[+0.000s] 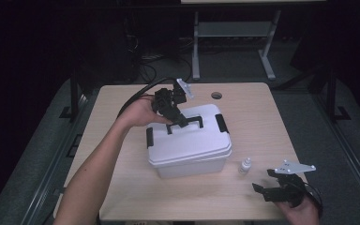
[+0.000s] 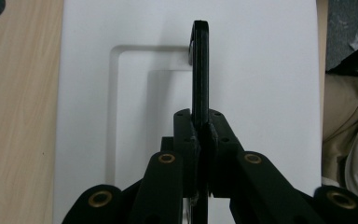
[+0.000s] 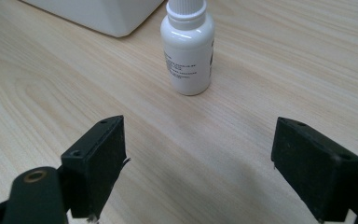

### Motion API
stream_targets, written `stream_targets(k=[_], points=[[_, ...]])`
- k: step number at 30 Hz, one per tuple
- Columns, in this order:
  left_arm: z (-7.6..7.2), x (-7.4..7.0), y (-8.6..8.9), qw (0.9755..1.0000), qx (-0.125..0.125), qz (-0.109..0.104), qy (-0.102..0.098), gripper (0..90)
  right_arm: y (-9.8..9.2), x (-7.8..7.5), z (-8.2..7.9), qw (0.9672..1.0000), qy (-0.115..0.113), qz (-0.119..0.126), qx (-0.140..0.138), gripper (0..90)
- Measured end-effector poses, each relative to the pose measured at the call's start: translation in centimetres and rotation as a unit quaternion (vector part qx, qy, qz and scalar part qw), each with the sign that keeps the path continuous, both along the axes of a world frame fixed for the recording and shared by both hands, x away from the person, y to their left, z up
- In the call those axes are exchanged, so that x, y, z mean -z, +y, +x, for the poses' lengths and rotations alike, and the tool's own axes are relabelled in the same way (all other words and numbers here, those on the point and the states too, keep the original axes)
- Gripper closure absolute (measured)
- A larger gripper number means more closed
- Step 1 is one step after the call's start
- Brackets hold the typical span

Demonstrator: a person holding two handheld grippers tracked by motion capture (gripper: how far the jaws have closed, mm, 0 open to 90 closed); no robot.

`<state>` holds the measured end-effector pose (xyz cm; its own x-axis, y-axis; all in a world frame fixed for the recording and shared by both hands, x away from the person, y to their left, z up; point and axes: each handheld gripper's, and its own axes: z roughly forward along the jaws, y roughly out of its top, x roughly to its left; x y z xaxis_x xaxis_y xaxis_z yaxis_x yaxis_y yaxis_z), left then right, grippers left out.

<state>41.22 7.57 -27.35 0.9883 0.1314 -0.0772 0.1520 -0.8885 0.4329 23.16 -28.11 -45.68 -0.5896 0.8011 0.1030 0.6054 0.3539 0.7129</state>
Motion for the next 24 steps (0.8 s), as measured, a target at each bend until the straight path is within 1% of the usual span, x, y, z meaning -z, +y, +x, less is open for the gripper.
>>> stream_targets(k=[1,3,5,8,9,11,16,17,18,19,20,21,22,24], points=[[0.0,0.1,0.0,1.0000,0.002,0.003,-0.002,84.4,0.0,0.0,0.0,1.0000,-0.001,0.000,0.000,17.2],[0.0,0.0,0.0,1.0000,0.001,0.002,0.000,84.4,0.0,0.0,0.0,1.0000,-0.001,0.000,0.001,17.2],[0.1,-0.1,0.1,1.0000,0.001,0.001,-0.002,84.5,-0.1,0.0,0.0,1.0000,-0.001,0.001,0.003,17.1],[0.0,-0.7,0.5,0.9999,-0.003,-0.003,-0.011,84.5,-0.1,0.0,0.0,1.0000,0.001,0.000,0.002,17.1],[0.0,-0.7,0.5,0.9999,-0.003,-0.003,-0.011,84.4,-0.1,0.0,0.0,1.0000,0.001,0.000,0.002,17.1],[-0.2,-1.2,0.9,0.9998,-0.003,-0.009,-0.015,84.4,0.0,0.0,0.0,1.0000,0.001,0.001,0.002,17.1],[-0.5,-1.8,1.3,0.9997,-0.005,-0.009,-0.020,84.4,0.0,0.0,0.0,1.0000,0.001,-0.001,0.001,17.1],[-0.6,-2.0,1.4,0.9997,-0.006,-0.009,-0.020,84.4,0.0,0.0,0.0,1.0000,0.001,-0.001,0.001,17.1],[-0.8,-2.3,1.8,0.9996,-0.009,-0.008,-0.025,84.4,0.1,-0.1,0.0,1.0000,0.001,-0.001,0.001,17.0],[-0.8,-2.3,1.8,0.9996,-0.009,-0.008,-0.025,84.4,0.1,-0.1,0.0,1.0000,0.001,-0.001,0.001,17.0],[-0.9,-2.7,2.2,0.9995,-0.014,-0.009,-0.028,84.4,0.1,-0.1,0.0,1.0000,0.000,-0.001,0.000,17.1],[-0.9,-2.7,2.2,0.9995,-0.014,-0.009,-0.028,84.4,0.1,-0.1,0.0,1.0000,0.000,-0.001,0.000,17.1],[-1.1,-3.0,2.8,0.9993,-0.019,-0.010,-0.030,84.4,0.2,-0.1,0.0,1.0000,0.000,-0.002,0.000,17.1],[-1.3,-3.2,3.3,0.9992,-0.022,-0.009,-0.033,84.4,0.2,-0.1,0.0,1.0000,-0.001,-0.003,-0.001,17.0]])
